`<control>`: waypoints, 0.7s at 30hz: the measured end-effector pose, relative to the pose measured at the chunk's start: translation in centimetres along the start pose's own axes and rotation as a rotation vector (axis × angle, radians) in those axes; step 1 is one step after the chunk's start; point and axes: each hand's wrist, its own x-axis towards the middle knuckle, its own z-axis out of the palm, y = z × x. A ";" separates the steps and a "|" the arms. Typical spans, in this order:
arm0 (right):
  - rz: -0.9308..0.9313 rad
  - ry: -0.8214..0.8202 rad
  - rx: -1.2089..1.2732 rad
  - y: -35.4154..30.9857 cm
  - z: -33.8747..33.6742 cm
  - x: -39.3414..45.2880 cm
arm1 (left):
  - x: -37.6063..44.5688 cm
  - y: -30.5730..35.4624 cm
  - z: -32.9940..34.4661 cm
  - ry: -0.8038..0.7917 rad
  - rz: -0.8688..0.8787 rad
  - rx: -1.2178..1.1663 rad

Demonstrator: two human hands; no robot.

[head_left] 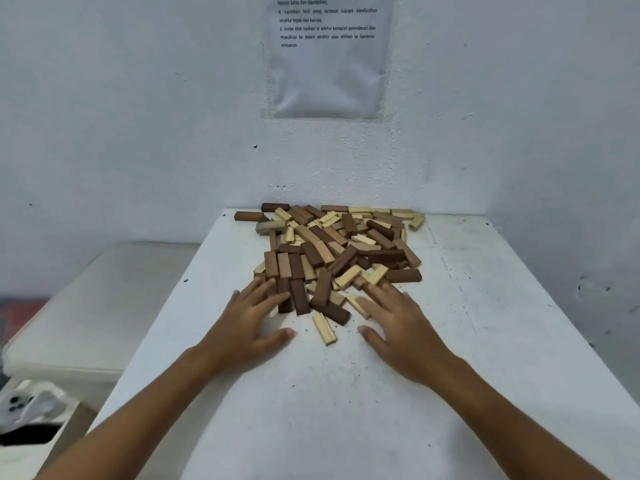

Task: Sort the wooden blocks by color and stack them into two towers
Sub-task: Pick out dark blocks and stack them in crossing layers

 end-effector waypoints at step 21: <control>0.176 0.138 0.199 0.8 -2.8 1.4 | 5.7 4.4 -1.4 -0.108 0.077 -0.040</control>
